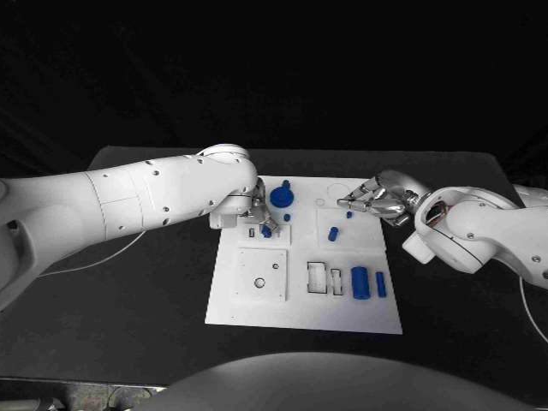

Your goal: Assemble the parts on the task board

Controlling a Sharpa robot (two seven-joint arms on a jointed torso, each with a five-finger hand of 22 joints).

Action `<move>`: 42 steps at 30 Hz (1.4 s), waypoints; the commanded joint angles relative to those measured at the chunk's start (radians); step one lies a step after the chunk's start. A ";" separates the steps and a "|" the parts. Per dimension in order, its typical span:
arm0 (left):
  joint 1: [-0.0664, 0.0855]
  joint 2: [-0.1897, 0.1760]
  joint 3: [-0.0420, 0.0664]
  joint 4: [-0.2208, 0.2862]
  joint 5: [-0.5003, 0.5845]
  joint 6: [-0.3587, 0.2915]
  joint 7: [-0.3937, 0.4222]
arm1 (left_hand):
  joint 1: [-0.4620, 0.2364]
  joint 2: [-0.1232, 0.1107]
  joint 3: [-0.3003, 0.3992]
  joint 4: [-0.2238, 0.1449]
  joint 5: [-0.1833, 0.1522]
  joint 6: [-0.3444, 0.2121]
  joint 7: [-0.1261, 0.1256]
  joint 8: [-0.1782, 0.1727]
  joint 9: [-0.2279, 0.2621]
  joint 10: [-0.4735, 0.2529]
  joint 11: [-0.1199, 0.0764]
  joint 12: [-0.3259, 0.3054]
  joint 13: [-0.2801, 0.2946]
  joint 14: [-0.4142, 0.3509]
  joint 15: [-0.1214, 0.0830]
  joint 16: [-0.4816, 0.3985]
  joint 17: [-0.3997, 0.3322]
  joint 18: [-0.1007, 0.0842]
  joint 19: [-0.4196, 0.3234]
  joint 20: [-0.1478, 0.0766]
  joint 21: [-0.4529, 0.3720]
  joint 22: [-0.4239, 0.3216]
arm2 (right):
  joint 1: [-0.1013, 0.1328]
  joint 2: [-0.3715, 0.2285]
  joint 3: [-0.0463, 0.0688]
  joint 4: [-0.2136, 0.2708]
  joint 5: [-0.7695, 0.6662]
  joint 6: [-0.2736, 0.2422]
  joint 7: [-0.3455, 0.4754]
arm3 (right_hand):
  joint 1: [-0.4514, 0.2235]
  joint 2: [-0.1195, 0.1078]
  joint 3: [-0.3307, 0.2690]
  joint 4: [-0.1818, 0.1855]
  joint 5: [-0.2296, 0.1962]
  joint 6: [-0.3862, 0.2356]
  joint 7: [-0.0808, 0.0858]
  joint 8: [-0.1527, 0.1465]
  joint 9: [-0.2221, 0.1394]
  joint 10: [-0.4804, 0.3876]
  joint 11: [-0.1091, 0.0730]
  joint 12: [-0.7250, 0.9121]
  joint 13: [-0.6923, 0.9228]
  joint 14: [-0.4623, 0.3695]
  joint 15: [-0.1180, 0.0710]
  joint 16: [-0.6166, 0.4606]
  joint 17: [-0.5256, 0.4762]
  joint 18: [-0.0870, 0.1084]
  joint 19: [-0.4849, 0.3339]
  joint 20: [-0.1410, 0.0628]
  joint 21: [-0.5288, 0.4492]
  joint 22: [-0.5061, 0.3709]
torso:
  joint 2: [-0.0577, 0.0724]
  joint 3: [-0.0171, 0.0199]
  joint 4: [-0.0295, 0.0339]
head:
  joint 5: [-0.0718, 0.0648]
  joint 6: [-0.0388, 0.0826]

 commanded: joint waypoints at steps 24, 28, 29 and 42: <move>-0.001 -0.006 0.001 0.007 -0.012 -0.023 -0.059 | 0.230 -0.022 0.199 -0.010 0.158 0.012 -0.014 -0.011 0.048 0.104 -0.005 0.002 0.263 0.104 -0.006 0.003 0.264 -0.015 0.107 -0.004 0.002 0.263 | -0.002 0.000 0.000 -0.004 -0.008 0.002 -0.001 | 0.008 0.003 0.001 -0.005 0.004 0.000 0.004 0.004 -0.001 0.107 0.007 -0.005 0.263 0.102 0.007 0.004 0.263 -0.014 0.106 0.008 0.004 0.263 | 0.000 -0.0001 -0.0002 | -0.004 0.000; -0.001 -0.006 0.001 0.005 -0.015 -0.039 -0.056 | 0.217 -0.023 0.207 -0.005 0.146 0.014 -0.014 -0.011 0.052 0.104 -0.004 0.002 0.263 0.104 -0.006 0.003 0.264 -0.015 0.107 -0.004 0.002 0.263 | -0.002 -0.001 0.000 -0.004 -0.009 0.002 -0.001 | 0.008 0.003 0.001 -0.005 0.005 -0.001 0.004 0.004 -0.001 0.107 0.007 -0.005 0.263 0.102 0.007 0.004 0.263 -0.014 0.106 0.008 0.004 0.263 | 0.000 -0.0004 -0.0003 | -0.005 0.000; -0.001 -0.006 0.001 0.004 -0.016 -0.043 -0.055 | 0.212 -0.023 0.209 -0.004 0.141 0.015 -0.014 -0.011 0.054 0.104 -0.004 0.002 0.263 0.104 -0.006 0.003 0.264 -0.015 0.107 -0.004 0.002 0.263 | -0.003 -0.001 0.000 -0.004 -0.009 0.002 -0.002 | 0.008 0.003 0.001 -0.005 0.005 -0.001 0.004 0.004 -0.001 0.107 0.007 -0.005 0.263 0.102 0.007 0.004 0.263 -0.014 0.106 0.008 0.004 0.263 | 0.000 -0.0003 -0.0003 | -0.005 0.000; -0.001 -0.005 0.002 -0.010 -0.005 -0.054 -0.060 | 0.137 -0.019 0.220 -0.002 0.123 0.031 -0.016 -0.014 0.064 0.104 -0.006 0.002 0.263 0.104 -0.006 0.003 0.264 -0.015 0.107 -0.003 0.002 0.263 | -0.003 0.000 0.000 -0.005 -0.013 0.002 -0.003 | 0.008 0.003 0.001 -0.005 0.005 -0.001 0.004 0.004 -0.001 0.107 0.007 -0.005 0.263 0.102 0.007 0.004 0.263 -0.014 0.106 0.008 0.004 0.263 | 0.000 0.0000 0.0006 | -0.006 0.000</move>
